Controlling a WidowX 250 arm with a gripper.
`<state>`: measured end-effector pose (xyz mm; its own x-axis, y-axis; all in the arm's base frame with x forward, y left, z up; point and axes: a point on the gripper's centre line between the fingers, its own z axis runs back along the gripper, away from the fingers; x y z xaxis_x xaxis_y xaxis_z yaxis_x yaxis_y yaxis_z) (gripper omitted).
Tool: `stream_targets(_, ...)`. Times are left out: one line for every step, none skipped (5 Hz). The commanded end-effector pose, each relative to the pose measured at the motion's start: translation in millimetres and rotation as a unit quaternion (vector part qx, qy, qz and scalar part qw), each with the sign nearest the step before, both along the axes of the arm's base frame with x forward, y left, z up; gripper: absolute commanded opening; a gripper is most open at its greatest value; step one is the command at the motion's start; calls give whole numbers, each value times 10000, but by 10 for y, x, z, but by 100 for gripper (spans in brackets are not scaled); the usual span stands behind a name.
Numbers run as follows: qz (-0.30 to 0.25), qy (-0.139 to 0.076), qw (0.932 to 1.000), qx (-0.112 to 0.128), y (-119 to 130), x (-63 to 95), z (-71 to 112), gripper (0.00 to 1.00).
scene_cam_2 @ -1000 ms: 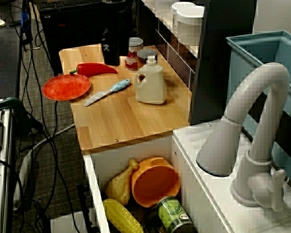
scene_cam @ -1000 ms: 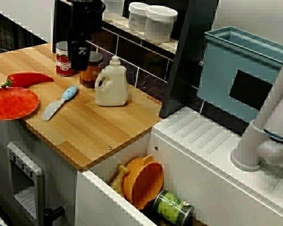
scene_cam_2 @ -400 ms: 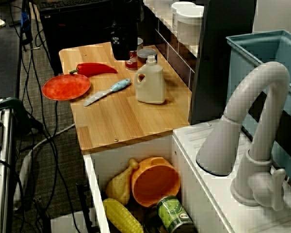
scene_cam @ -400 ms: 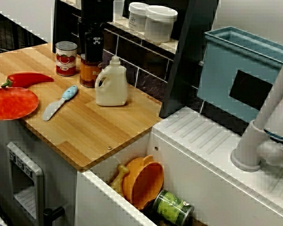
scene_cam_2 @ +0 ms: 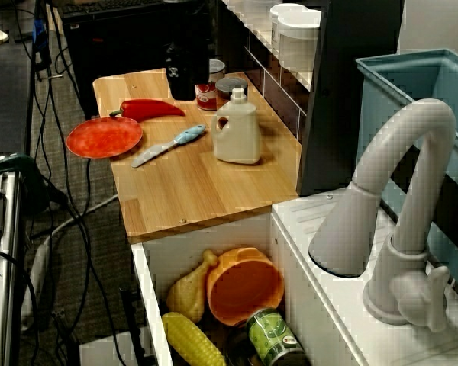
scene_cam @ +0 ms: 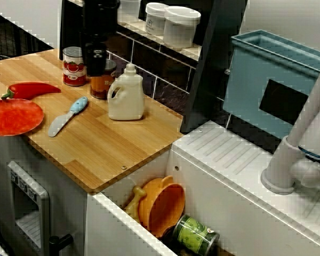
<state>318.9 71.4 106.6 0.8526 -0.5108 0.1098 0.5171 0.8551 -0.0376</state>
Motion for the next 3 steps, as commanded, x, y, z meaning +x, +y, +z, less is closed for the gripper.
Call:
stream_targets(1171,-108,9925,328,497,11,267,100)
stream_targets(2398,107,9706,161,461,-9,233,100)
stream_targets(2830,249,9587,135,355,36,180,100)
